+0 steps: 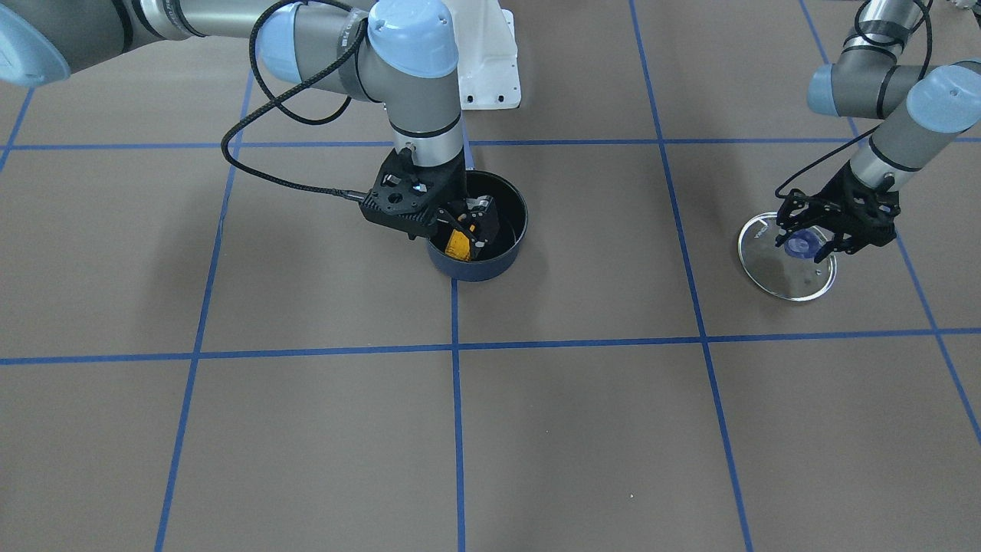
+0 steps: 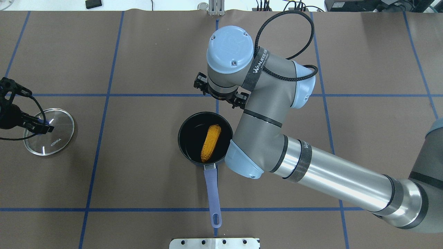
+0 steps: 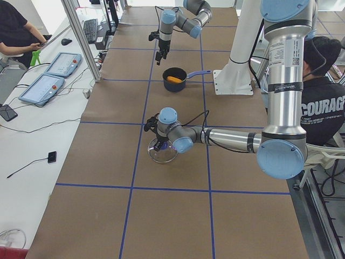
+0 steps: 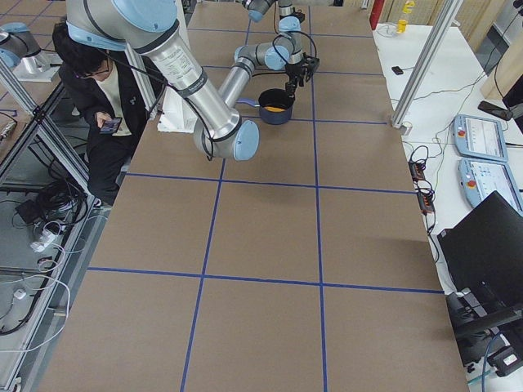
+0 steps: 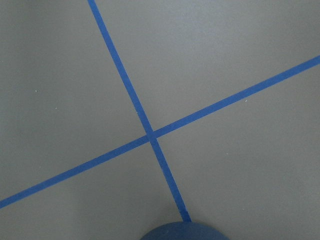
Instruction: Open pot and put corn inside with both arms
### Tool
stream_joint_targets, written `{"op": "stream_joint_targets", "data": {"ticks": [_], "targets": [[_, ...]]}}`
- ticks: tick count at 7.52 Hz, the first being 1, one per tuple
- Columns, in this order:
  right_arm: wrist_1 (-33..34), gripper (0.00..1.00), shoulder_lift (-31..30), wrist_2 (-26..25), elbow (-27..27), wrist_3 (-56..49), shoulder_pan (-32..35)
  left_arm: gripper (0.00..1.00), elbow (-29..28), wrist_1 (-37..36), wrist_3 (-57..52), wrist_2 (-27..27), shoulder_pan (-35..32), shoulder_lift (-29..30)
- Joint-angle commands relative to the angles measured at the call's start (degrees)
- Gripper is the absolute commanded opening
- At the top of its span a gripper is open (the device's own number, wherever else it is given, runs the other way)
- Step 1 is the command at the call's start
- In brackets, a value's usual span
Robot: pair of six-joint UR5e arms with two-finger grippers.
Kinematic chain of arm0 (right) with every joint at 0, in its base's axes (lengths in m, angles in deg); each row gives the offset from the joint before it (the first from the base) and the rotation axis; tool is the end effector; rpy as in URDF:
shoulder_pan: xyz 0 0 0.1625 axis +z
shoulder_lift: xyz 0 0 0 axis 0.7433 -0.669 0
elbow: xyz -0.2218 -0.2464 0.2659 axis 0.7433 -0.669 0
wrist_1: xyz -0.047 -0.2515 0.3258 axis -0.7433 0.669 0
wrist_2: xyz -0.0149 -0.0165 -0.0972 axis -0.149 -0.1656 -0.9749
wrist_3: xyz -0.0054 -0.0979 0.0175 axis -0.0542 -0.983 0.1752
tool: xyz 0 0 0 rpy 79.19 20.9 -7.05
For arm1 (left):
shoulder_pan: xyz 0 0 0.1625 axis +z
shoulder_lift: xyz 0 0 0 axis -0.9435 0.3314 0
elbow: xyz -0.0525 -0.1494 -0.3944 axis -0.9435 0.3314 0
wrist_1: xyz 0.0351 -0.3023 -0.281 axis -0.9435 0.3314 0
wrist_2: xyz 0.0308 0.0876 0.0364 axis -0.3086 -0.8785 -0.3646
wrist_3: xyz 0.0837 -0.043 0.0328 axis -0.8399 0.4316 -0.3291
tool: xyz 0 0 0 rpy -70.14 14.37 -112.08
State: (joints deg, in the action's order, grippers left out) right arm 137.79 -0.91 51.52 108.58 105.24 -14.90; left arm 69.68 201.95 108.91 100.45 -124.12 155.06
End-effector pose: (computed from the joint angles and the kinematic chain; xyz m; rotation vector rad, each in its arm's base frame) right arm -0.5347 -0.4803 0.1198 0.0064 -0.8544 0.4801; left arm 0.2320 -0.4506 0.5830 0.3906 0.8452 0.3788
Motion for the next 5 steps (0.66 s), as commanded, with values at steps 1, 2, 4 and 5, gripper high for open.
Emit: {"op": "stream_joint_targets", "data": {"ticks": [1,2,4,5], "targets": [[0.0,1.0,0.0,0.1,0.0,0.0,0.0,0.73,-0.7,0.7,0.1,0.0,0.0,0.3],[0.0,1.0,0.0,0.1,0.0,0.0,0.0,0.87,-0.5,0.7,0.2,0.0,-0.1,0.5],[0.1,1.0,0.0,0.7,0.1,0.0,0.3,0.98,1.0,0.3,0.2,1.1,-0.1,0.8],[0.1,1.0,-0.1,1.0,0.3,-0.1,0.7,0.98,1.3,0.2,0.2,3.3,-0.3,1.3]]}}
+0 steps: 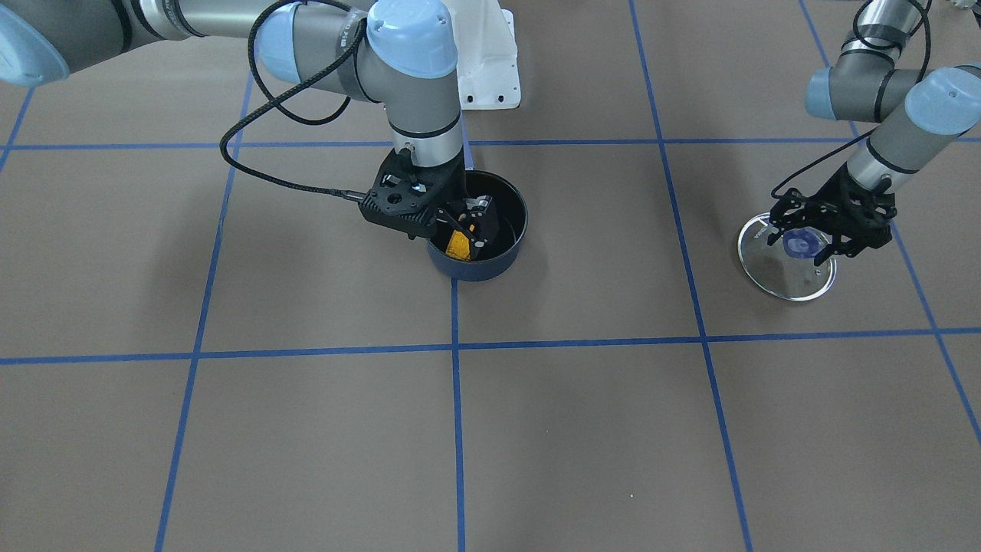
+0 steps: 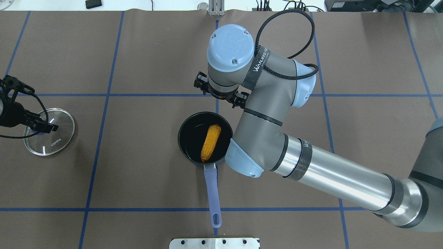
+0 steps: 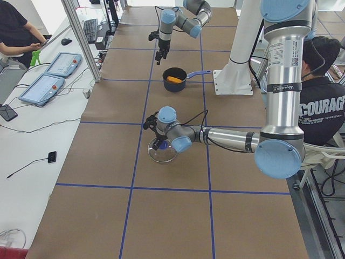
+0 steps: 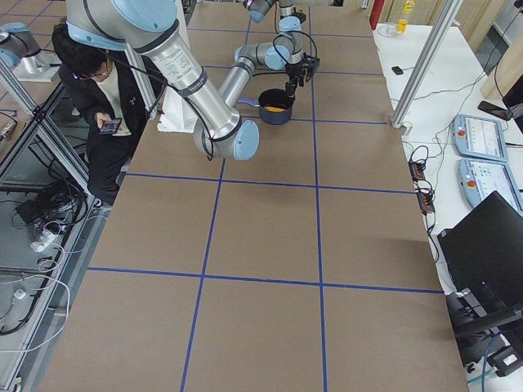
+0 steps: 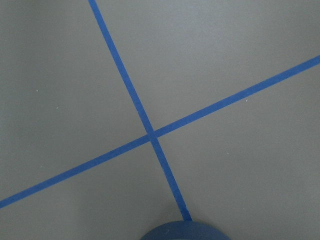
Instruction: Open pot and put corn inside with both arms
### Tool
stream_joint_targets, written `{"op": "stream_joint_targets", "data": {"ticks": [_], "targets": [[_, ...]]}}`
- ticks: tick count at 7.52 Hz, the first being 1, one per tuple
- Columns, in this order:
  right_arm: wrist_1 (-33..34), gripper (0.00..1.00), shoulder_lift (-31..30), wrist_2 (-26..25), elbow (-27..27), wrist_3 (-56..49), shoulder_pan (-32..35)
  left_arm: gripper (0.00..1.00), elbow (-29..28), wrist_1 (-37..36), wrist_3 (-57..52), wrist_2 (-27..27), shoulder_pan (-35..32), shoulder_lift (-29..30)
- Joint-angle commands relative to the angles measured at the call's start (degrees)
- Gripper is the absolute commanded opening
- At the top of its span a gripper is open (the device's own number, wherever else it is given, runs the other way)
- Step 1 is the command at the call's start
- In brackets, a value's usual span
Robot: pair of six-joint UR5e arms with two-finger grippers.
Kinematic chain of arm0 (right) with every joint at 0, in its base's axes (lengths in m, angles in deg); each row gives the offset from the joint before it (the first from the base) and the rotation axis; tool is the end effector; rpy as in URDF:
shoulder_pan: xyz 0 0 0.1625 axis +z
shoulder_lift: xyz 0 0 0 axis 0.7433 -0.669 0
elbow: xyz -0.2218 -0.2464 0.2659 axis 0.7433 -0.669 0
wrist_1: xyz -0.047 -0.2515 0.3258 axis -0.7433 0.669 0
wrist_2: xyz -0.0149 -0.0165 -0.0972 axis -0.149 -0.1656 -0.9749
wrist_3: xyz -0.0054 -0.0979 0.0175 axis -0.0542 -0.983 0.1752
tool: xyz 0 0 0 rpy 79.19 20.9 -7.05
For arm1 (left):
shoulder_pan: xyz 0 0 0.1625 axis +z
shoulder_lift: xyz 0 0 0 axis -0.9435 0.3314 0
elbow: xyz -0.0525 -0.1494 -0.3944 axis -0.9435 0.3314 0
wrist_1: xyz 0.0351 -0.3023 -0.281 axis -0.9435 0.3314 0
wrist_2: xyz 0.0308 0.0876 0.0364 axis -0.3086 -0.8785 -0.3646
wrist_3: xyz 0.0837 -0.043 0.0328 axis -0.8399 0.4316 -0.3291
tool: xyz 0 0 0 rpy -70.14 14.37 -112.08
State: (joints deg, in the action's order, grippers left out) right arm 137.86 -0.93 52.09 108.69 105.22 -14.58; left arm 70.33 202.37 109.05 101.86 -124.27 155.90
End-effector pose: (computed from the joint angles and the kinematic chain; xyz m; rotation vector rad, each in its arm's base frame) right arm -0.5319 -0.4820 0.1194 -0.0002 -0.8569 0.4807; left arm 0.2354 -0.4539 0.5679 0.4061 0.8789 0.3923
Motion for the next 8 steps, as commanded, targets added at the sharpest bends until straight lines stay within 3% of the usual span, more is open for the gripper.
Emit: {"op": "stream_joint_targets", "data": {"ticks": [1,4,6,8], "targets": [[0.0,1.0,-0.2,1.1,0.2,-0.7,0.9,0.98,0.9,-0.6,0.0,3.9,-1.5,1.3],[0.0,1.0,-0.9,3.3,1.0,-1.7,3.0,0.98,1.9,-5.7,-0.7,15.2,-12.7,3.7],[-0.1,1.0,-5.7,9.5,4.8,-8.2,8.2,0.98,3.0,-9.2,-2.5,17.8,-14.8,4.0],[-0.2,1.0,-12.5,14.5,8.1,-19.8,14.7,0.98,3.1,-16.7,-14.2,18.2,-18.7,4.8]]}}
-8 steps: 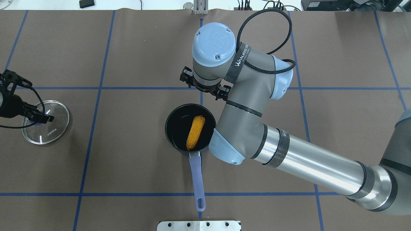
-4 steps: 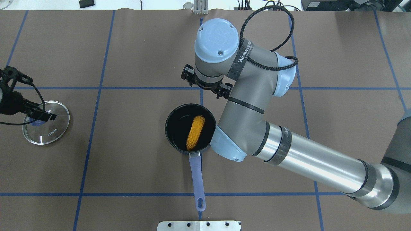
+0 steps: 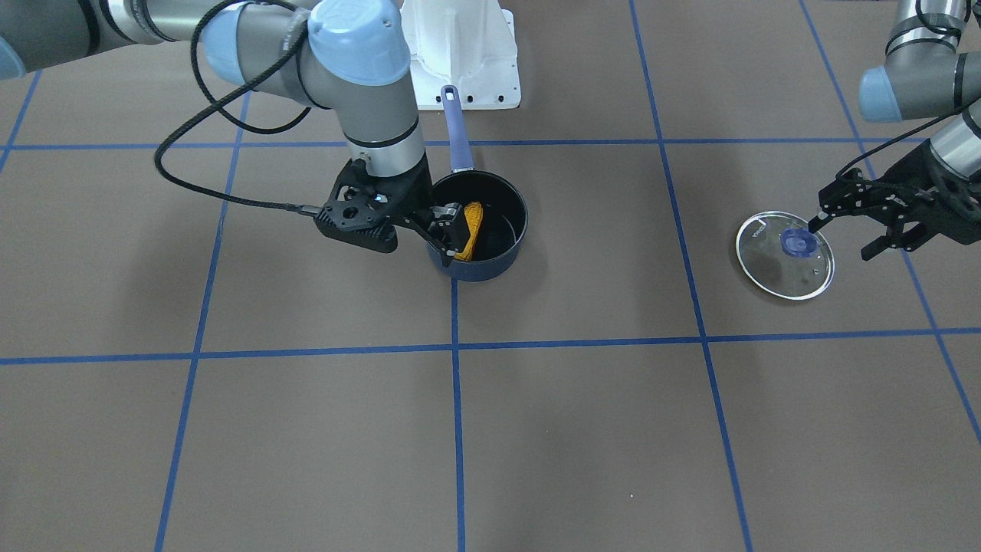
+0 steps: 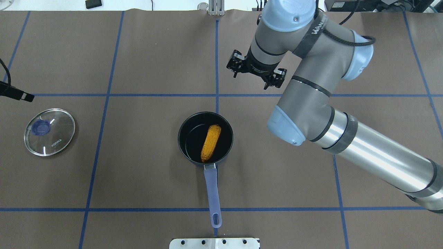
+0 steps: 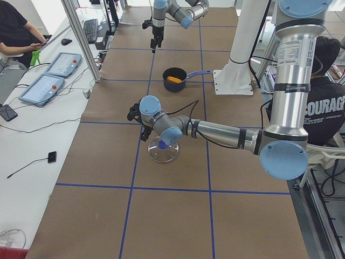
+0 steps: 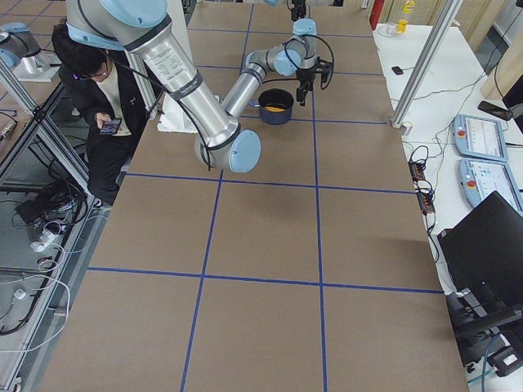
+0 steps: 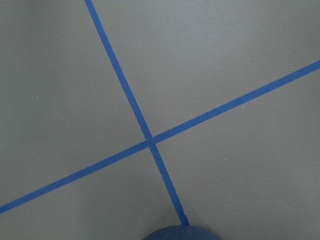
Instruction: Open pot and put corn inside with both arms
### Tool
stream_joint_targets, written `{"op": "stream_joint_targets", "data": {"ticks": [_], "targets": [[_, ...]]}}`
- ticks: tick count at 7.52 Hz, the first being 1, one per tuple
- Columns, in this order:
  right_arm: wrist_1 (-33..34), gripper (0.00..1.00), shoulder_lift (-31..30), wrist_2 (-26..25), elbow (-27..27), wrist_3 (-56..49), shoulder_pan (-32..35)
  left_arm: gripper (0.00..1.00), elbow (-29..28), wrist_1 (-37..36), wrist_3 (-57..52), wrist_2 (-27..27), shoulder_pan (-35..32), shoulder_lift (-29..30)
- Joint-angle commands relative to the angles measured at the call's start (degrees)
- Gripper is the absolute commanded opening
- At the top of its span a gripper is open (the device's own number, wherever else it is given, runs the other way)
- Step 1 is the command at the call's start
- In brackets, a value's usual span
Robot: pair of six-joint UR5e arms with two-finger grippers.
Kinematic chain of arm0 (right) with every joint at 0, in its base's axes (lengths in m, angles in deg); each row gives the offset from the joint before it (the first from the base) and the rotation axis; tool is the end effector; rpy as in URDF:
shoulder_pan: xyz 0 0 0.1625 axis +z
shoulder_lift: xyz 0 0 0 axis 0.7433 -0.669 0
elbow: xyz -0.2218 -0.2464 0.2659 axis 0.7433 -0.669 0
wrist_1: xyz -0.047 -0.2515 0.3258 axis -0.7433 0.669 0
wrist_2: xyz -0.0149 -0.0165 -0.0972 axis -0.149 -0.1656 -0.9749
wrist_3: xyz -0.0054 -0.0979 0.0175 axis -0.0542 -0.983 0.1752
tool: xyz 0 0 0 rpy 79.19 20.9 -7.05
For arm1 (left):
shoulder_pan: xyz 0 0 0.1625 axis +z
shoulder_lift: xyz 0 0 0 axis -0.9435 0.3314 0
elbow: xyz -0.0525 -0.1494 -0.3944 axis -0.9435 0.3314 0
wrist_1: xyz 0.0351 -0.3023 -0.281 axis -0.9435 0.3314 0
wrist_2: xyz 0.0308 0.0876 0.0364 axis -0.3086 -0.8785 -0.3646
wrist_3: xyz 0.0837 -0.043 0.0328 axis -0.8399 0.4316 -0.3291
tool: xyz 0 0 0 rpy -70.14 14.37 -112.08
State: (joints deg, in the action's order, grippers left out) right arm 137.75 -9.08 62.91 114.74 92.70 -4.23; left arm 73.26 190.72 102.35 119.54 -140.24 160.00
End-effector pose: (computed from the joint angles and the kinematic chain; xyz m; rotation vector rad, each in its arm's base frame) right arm -0.4237 -0.5328 0.1726 -0.0119 -0.8798 0.3730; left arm 0.1279 -0.5065 0.5156 0.3649 1.0233 0.3346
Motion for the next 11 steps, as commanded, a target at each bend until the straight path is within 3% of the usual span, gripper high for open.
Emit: {"op": "stream_joint_targets", "data": {"ticks": [1,4,7,9,11], "targets": [[-0.1,1.0,-7.1,7.7,2.8,-12.8,8.5,0.98,0.3,-9.3,-13.1,0.6,-5.4,1.5],[-0.1,1.0,-18.5,18.6,5.1,-34.8,21.7,0.98,-0.1,-20.8,-29.0,1.7,-13.1,2.9],[0.4,1.0,-28.4,21.3,4.3,-58.1,34.7,0.98,-2.1,-32.0,-43.8,1.5,-19.9,6.8],[0.7,1.0,-32.4,21.3,3.0,-68.8,41.3,0.98,-3.3,-32.7,-47.4,1.3,-22.2,7.1],[0.0,1.0,-35.5,21.4,2.7,-70.9,43.4,0.98,-3.6,-33.4,-47.4,1.3,-22.8,7.1]]}}
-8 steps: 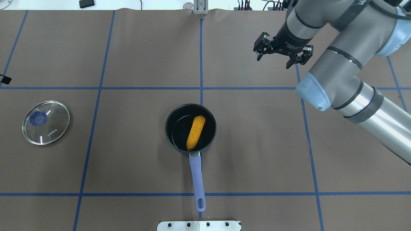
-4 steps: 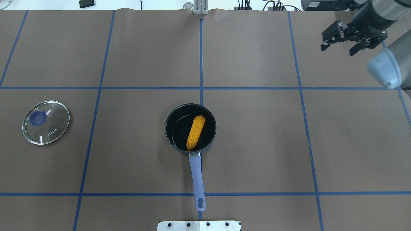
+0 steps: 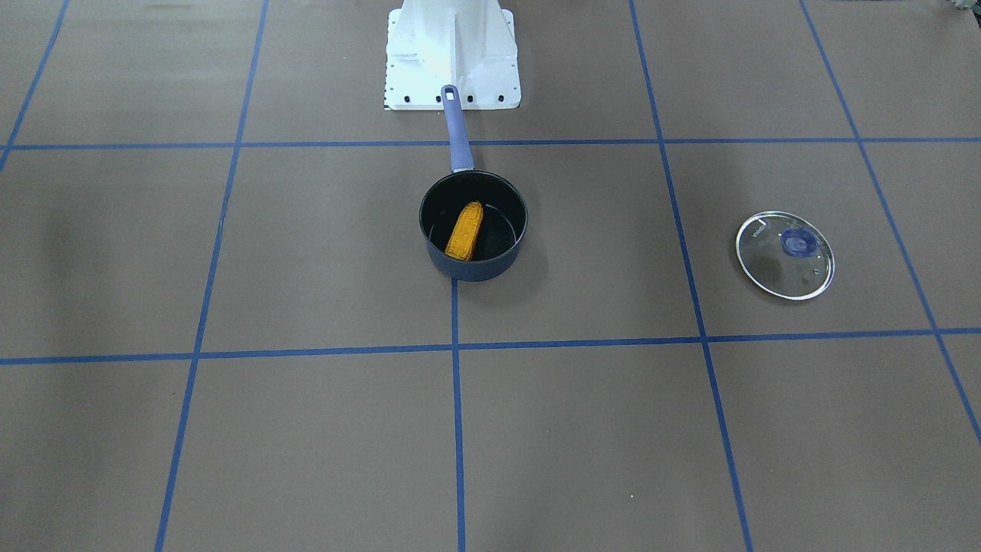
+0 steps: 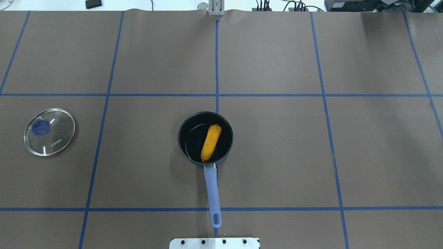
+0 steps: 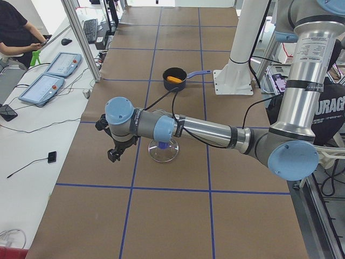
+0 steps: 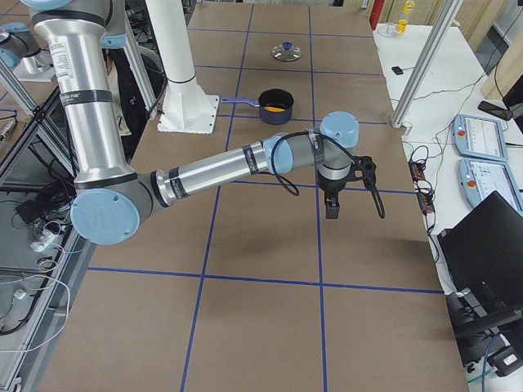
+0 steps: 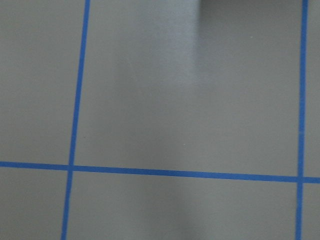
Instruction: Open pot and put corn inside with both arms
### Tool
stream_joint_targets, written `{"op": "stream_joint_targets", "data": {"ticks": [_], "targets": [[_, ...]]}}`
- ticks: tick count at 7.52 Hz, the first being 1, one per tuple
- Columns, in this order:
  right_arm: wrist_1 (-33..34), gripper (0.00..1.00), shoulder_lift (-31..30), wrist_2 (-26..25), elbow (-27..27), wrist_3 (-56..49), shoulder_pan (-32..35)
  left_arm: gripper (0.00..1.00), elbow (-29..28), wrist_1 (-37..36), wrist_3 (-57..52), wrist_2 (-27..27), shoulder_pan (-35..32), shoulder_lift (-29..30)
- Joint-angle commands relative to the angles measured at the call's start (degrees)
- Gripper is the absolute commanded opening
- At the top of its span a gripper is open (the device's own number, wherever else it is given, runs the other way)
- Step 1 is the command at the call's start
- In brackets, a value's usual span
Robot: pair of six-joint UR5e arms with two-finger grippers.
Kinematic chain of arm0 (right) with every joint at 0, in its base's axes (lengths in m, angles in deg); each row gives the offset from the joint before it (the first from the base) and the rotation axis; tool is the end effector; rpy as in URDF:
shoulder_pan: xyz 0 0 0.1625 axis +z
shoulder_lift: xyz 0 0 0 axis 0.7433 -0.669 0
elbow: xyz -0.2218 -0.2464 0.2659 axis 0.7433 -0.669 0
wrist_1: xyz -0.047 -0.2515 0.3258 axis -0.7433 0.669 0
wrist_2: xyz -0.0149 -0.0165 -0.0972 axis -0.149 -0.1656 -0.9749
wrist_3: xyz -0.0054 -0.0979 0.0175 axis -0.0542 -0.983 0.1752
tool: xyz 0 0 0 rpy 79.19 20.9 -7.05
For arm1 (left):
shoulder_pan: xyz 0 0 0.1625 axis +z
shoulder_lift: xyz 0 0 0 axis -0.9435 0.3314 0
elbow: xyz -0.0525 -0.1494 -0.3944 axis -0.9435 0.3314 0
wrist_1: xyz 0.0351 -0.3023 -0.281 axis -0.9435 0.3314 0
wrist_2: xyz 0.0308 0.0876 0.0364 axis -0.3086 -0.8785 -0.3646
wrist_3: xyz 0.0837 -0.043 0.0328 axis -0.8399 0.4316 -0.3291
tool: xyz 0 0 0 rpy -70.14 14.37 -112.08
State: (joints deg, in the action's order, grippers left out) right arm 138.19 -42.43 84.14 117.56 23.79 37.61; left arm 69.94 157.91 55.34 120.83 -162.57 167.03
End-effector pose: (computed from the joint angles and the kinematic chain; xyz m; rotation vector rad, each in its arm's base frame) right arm 0.0194 -0.5528 0.4979 0.1262 -0.8221 0.0033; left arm -0.0741 -0.5598 0.5432 0.4424 0.8207 0.5147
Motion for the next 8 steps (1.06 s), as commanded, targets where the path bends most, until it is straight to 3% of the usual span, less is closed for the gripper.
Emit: {"op": "stream_joint_targets", "data": {"ticks": [1,5,8], "targets": [[-0.2,1.0,-2.5,0.4,0.5,-1.8,2.4,0.98,-0.1,-1.1,-0.4,0.2,-0.6,0.1],[-0.2,1.0,-3.7,2.7,1.7,-0.9,2.5,0.98,-0.3,-4.5,0.5,0.2,-1.3,1.0],[0.3,1.0,-4.4,1.0,1.0,-0.6,2.5,0.98,-0.7,-6.0,1.0,0.2,-1.5,1.0]]}}
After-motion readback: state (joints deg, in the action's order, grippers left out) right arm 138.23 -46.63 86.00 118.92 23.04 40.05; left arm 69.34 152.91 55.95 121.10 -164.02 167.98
